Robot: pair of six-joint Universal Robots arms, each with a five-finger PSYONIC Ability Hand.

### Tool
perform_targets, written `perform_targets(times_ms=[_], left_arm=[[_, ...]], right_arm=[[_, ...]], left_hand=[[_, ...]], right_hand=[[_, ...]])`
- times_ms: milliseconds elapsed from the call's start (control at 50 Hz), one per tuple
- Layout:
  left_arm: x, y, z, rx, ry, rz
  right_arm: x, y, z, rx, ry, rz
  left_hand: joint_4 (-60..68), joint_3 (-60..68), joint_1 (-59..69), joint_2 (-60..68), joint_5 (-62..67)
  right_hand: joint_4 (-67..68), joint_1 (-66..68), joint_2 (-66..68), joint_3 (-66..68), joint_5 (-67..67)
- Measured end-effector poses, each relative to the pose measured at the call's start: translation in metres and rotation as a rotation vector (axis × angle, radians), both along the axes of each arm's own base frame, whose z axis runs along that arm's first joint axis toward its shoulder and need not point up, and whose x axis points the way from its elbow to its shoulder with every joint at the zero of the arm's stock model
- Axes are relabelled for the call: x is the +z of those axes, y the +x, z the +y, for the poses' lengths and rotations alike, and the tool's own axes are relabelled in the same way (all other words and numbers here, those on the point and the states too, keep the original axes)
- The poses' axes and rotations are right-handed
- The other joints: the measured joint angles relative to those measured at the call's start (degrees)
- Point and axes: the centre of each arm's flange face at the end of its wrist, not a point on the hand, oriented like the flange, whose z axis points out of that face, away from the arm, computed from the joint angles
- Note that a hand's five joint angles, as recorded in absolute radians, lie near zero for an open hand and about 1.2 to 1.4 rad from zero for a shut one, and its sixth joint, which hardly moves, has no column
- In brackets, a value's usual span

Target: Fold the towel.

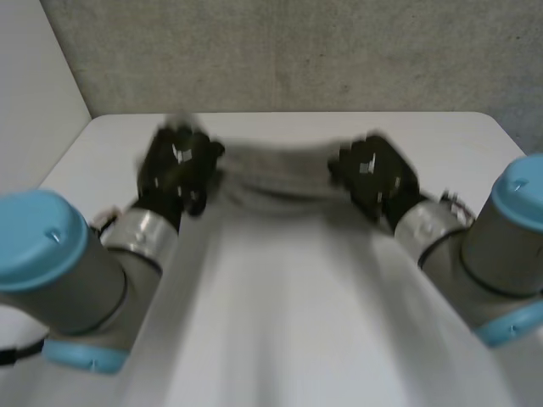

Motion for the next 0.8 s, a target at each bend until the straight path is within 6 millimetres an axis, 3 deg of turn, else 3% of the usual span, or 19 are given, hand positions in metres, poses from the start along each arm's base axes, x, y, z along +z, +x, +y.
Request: perform_targets(times_ms=[100,180,220,280,320,360,420,540,640,800], left_arm=[[-0.050,0.016,0.023,-0.007,0.129,-0.132],[-0.067,0.026,0.039,-0.013,0.176,-0.206],[-0.068,0.030,0.047,-0.016,0.178,-0.234],[-0.060,0.035,0.057,-0.018,0.154,-0.251],[-0.054,0.037,0.061,-0.018,0.139,-0.250],[-0.048,0.039,0.066,-0.021,0.126,-0.247],[-0.040,0.042,0.072,-0.024,0.115,-0.243],[-0.034,0.044,0.076,-0.026,0.119,-0.243],[-0.027,0.042,0.070,-0.017,0.108,-0.230],[-0.006,0.041,0.047,0.026,0.051,-0.186]], right_arm=[[-0.050,-0.013,0.027,0.024,0.135,0.200],[-0.066,-0.023,0.045,0.040,0.232,0.292],[-0.061,-0.027,0.051,0.041,0.261,0.309],[-0.036,-0.034,0.054,0.024,0.254,0.281],[-0.020,-0.036,0.053,0.008,0.238,0.240],[-0.002,-0.038,0.051,-0.014,0.220,0.180],[0.026,-0.042,0.043,-0.053,0.199,0.066],[0.058,-0.045,0.024,-0.096,0.189,-0.089],[0.059,-0.039,0.002,-0.105,0.205,-0.112],[0.028,-0.023,-0.040,-0.101,0.299,-0.019]], left_hand=[[-5.0,-5.9,0.0,0.0,-0.7],[-7.7,-8.9,-0.2,-0.1,-3.3],[-9.7,-10.6,-0.2,-0.4,-6.0],[-14.4,-14.9,-3.7,-5.0,-11.2],[-22.7,-23.0,-13.8,-13.1,-19.7],[-29.7,-30.2,-22.3,-20.7,-26.7],[-44.0,-45.0,-36.4,-34.6,-41.5],[-49.1,-50.9,-41.4,-40.4,-47.7],[-51.4,-53.1,-43.6,-42.6,-50.0],[-52.7,-54.9,-45.2,-44.2,-51.8]], right_hand=[[-0.3,-0.2,-0.1,-0.4,-0.3],[-13.3,-12.5,-12.7,-13.7,-13.7],[-21.9,-21.8,-21.7,-22.5,-22.2],[-40.5,-41.2,-39.6,-40.1,-42.1],[-54.3,-54.7,-53.6,-53.8,-56.7],[-60.8,-60.8,-60.1,-61.0,-62.9],[-61.5,-62.4,-60.8,-62.5,-63.2],[-61.5,-62.5,-60.8,-62.5,-63.2],[-61.6,-62.6,-60.8,-62.5,-63.2],[-61.5,-62.5,-60.7,-62.5,-63.1]])
